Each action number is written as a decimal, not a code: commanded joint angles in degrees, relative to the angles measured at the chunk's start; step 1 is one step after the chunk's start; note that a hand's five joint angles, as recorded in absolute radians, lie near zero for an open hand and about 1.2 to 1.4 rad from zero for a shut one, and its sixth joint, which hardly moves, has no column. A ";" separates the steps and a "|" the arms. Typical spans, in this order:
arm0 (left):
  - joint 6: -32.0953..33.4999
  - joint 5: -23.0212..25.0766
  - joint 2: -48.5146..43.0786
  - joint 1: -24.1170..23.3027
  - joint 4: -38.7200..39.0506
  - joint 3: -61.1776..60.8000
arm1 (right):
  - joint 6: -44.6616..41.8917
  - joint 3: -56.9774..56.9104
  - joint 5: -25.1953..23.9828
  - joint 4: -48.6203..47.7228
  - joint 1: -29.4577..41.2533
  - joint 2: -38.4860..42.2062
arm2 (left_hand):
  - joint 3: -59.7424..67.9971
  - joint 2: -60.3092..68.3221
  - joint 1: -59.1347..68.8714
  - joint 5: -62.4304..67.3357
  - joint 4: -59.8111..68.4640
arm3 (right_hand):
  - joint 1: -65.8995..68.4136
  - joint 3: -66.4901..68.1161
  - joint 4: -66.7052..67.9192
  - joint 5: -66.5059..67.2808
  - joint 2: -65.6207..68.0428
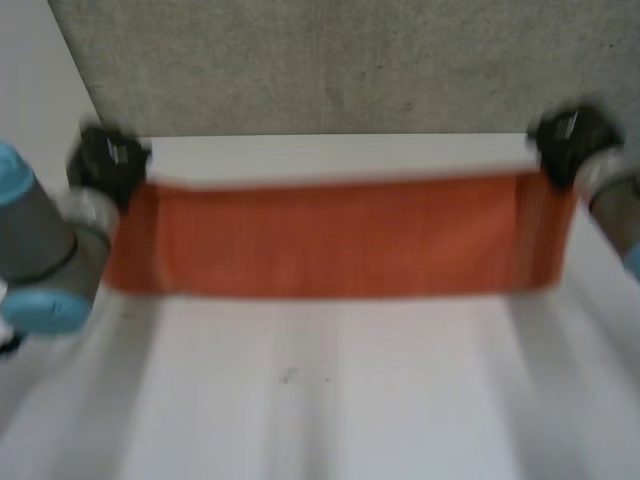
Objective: Fold the laundry
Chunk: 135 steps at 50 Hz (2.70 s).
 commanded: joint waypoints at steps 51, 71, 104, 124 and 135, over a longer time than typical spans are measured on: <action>-11.43 0.40 8.49 -2.63 7.95 -22.14 | 8.23 21.68 -5.54 8.74 -2.95 -12.67 | 10.31 10.20 12.53 10.82 10.23 | 23.30 11.95 11.73 13.27 12.26; -9.58 0.75 29.26 -1.75 -23.55 -20.65 | -10.68 17.01 -6.77 37.52 -8.76 -22.74 | 10.31 10.20 12.53 10.82 10.23 | 23.30 11.95 11.73 13.27 12.26; -8.00 0.75 7.64 -3.16 24.00 16.18 | 16.83 -11.28 3.77 -13.64 -0.41 -14.10 | 10.31 10.20 12.53 10.82 10.23 | 23.30 11.95 11.73 13.27 12.26; -13.98 1.28 -3.85 -2.10 20.05 -10.00 | 15.77 16.75 -3.08 -11.53 -0.15 -5.40 | 10.31 10.20 12.53 10.82 10.23 | 23.30 11.95 11.73 13.27 12.26; -13.62 1.28 -7.21 -3.86 19.17 -18.10 | 8.83 18.86 -2.11 0.33 -2.17 0.22 | 10.31 10.20 12.53 10.82 10.23 | 23.30 11.95 11.73 13.27 12.26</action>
